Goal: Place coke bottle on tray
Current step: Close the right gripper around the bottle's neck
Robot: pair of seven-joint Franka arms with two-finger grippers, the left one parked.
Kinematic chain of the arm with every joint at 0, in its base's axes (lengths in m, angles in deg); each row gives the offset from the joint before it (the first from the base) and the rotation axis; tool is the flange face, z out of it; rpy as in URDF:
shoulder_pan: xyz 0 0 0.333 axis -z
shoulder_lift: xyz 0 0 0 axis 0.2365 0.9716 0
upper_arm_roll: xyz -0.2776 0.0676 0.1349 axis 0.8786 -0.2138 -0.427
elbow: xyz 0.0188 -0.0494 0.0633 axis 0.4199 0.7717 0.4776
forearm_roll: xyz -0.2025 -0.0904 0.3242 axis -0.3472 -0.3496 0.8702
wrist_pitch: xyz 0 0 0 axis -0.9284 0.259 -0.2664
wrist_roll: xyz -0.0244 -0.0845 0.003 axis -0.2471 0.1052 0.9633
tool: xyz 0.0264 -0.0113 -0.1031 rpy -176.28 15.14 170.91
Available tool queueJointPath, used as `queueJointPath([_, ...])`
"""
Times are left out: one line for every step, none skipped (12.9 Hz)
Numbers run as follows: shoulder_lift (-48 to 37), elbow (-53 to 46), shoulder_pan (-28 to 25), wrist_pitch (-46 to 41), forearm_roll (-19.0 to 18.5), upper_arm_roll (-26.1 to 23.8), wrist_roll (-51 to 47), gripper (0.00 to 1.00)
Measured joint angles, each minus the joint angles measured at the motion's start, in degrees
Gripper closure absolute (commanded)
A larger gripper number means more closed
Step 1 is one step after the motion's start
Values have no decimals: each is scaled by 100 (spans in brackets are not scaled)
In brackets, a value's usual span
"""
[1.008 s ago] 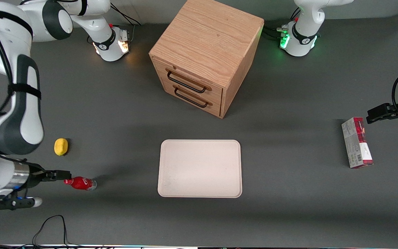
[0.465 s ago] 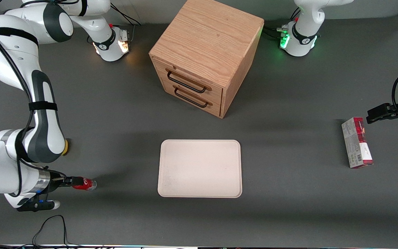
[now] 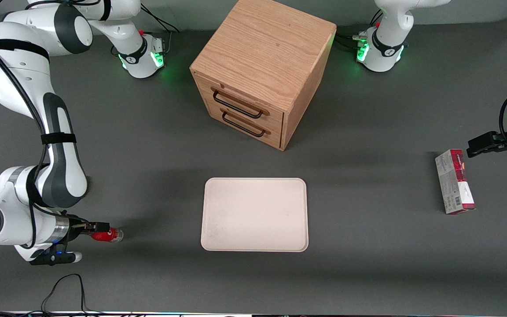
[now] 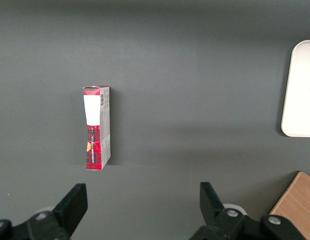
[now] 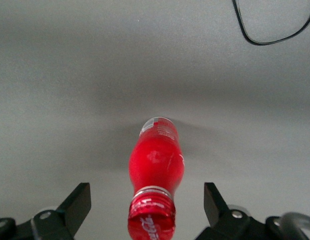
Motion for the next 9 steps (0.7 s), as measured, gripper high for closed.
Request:
queueJointPath([-3,7,0,2,-12,0,3,33])
queueJointPath([-5,10,0,4,-15,0,5,55])
queueJointPath([-8,12,0,6,-18,0,7,72])
queueJointPath([-10,12,0,7,-21,0,9,83])
queueJointPath([-13,12,0,8,-23,0,12,93])
queueJointPath([-16,12,0,9,-24,0,34,100])
queueJointPath([-18,12,0,9,-26,1,86,100])
queueJointPath([-29,11,0,10,-33,7,123,100])
queueJointPath([-33,12,0,10,-33,8,142,100])
